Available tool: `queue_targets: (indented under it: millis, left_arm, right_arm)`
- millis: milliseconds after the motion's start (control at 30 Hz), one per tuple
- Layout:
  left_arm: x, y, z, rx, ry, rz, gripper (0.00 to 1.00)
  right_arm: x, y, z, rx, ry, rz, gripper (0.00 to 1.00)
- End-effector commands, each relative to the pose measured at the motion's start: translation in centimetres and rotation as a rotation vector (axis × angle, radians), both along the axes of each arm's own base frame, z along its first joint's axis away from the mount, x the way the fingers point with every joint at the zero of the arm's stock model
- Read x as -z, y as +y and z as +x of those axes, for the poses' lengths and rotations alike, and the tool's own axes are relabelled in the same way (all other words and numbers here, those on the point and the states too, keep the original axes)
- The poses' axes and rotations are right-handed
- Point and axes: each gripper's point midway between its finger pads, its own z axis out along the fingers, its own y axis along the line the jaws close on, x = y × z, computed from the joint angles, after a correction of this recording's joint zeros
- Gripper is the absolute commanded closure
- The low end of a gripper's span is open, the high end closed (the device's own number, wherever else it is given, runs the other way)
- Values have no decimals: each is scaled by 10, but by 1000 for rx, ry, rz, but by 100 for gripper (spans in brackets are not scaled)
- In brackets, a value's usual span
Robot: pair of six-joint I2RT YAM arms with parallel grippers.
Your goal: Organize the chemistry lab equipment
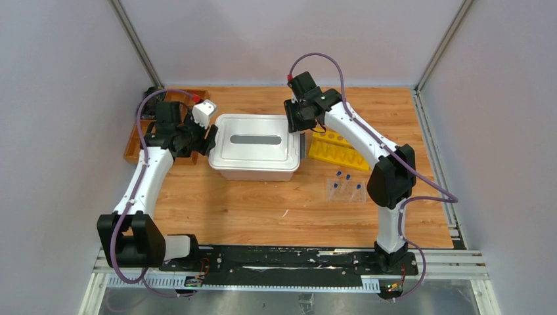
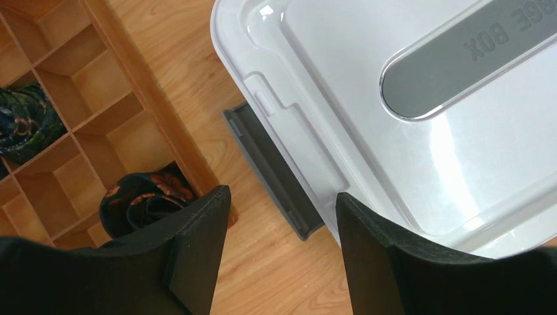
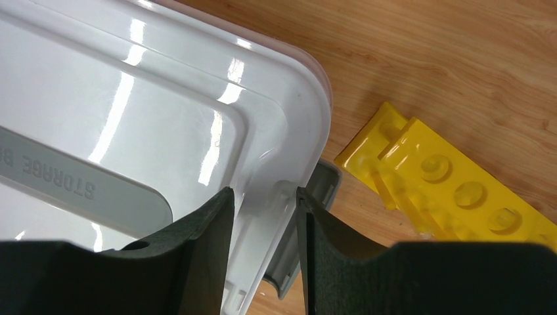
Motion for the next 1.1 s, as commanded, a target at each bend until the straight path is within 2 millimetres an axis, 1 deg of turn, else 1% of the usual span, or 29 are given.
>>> queue_targets:
  millis: [0,100,267,400,533,633,767,833,933,1067]
  left_arm:
    - [3,-1,5,2,-15,-9,34]
    - [1,0,9,-4,-23,-10,34]
    - [-5,2,22,-44,-51,-28,34]
    - [-5,1,29,-57,-53,-48,34]
    - [-5,3,36,-75,-60,-44,34]
    - [-1,4,36,-77,-51,-43,35]
    - [13,10,34,-89,-35,-4,36]
    - [19,11,33,-91,-27,3,36]
    - [22,11,32,-96,-19,-3,36]
    - [13,10,35,-96,-42,-12,36]
  right_arm:
    - [-3,4,5,-4,-5,-8,56]
    - [-2,6,10,0,-5,-5,56]
    - [0,10,19,5,-5,5,56]
    - [4,12,25,8,10,25,56]
    - [1,13,27,7,6,38,56]
    - [-5,13,27,-1,-7,43,55]
    - [-16,12,23,-10,-20,59,52]
    - [-21,11,21,-11,-27,63,47]
    - [-34,3,18,17,-48,73,32]
    - [-57,-13,11,78,-76,124,13]
